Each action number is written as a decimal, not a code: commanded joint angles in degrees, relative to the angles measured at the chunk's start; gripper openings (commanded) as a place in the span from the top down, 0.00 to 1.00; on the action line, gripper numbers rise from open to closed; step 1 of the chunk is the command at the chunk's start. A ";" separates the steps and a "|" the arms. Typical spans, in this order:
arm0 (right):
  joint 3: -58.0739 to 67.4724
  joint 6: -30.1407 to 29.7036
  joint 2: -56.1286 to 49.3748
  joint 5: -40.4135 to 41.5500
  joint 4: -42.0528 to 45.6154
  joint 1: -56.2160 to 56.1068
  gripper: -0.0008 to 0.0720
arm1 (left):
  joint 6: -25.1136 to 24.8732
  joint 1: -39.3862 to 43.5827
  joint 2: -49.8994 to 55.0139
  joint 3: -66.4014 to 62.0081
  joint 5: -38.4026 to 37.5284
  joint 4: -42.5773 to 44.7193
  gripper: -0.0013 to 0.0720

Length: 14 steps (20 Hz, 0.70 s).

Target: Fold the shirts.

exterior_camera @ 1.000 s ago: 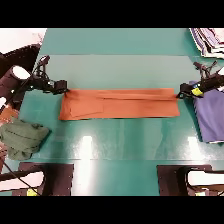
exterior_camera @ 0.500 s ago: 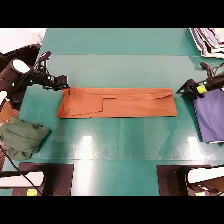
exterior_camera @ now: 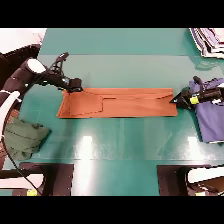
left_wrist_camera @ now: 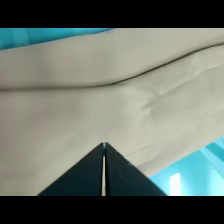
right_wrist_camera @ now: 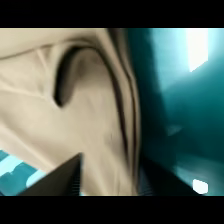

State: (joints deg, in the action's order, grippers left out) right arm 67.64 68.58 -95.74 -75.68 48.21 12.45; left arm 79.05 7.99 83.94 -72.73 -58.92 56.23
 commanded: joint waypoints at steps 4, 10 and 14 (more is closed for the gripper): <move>6.14 -3.69 0.59 -1.49 -2.16 -5.68 0.97 | 3.58 10.45 6.36 -3.08 8.74 -2.84 0.95; 20.83 1.11 8.87 -6.05 -5.79 -11.72 0.97 | 5.18 17.66 18.75 -16.37 6.73 -2.86 0.95; 29.70 4.11 10.25 -6.38 -12.24 -18.23 0.97 | 6.32 20.13 24.76 -22.25 3.58 -2.60 0.95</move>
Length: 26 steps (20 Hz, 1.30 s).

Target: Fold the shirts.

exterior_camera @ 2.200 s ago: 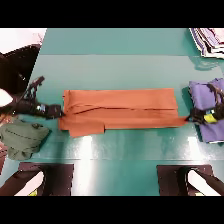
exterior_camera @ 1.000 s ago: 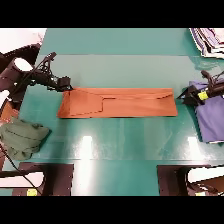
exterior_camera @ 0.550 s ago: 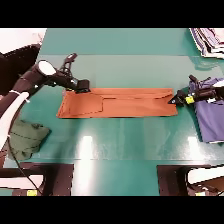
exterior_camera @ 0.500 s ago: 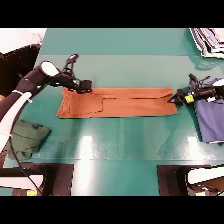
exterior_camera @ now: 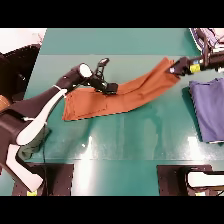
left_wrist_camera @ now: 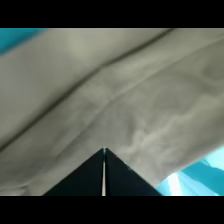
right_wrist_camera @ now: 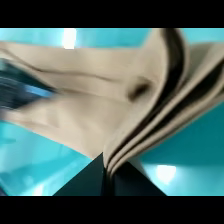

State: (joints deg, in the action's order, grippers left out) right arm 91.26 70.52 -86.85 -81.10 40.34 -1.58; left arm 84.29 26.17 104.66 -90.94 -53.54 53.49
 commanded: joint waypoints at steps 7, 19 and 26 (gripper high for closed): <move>12.00 3.61 1.29 2.80 -4.79 -14.60 0.97 | 1.25 2.29 5.68 -4.28 -1.33 0.17 0.95; 14.56 1.77 -11.37 24.35 -4.72 -43.85 0.95 | 1.20 -20.57 -15.54 -8.28 -11.93 16.61 0.95; 25.33 1.31 -22.01 19.32 9.40 -51.67 0.17 | 1.14 -33.90 -26.16 -8.28 -15.06 17.53 0.95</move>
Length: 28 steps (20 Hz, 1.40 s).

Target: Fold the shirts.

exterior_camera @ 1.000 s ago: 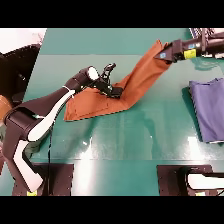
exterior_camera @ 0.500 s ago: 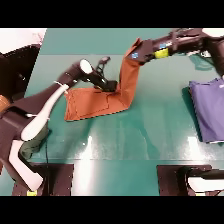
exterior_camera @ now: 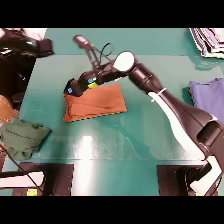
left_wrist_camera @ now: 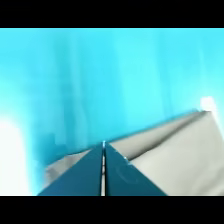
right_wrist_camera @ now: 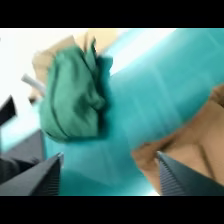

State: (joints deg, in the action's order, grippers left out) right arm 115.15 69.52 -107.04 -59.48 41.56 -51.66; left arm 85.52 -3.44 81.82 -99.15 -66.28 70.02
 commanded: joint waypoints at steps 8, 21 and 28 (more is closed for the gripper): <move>-30.67 8.87 13.86 -4.07 10.91 21.66 0.18 | -0.48 -4.46 -3.30 0.00 -4.87 0.02 0.95; -25.11 5.38 -6.75 -6.64 -10.56 21.46 0.24 | -0.48 -4.46 -3.23 0.02 -4.42 -1.99 0.95; -15.61 3.45 -7.69 -5.03 -9.66 18.51 0.97 | -1.51 -2.03 -3.26 0.02 -4.92 -3.96 0.95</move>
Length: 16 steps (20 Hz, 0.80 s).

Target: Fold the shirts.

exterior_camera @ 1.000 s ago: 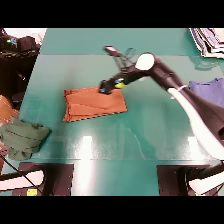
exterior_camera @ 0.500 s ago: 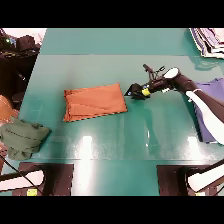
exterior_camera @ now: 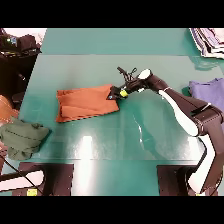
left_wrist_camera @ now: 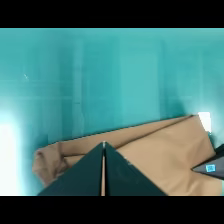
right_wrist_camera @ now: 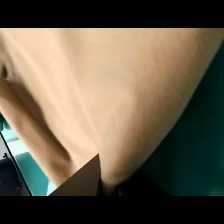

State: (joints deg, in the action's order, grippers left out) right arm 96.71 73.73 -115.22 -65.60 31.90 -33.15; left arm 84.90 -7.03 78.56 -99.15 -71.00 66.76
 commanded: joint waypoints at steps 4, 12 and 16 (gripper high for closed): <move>2.82 5.49 8.76 2.29 11.26 8.22 0.97 | -1.62 8.37 0.00 0.00 -0.13 0.02 0.95; 2.82 13.18 25.86 -5.53 26.36 40.85 0.97 | -2.80 15.26 0.00 0.00 1.53 0.07 0.95; 2.84 14.40 28.65 -6.10 26.56 55.84 0.97 | -2.34 15.26 0.00 0.00 1.53 -0.15 0.95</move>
State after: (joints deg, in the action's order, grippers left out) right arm 99.50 86.32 -89.14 -70.46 56.66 12.56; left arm 82.28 7.81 78.56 -99.15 -69.69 66.74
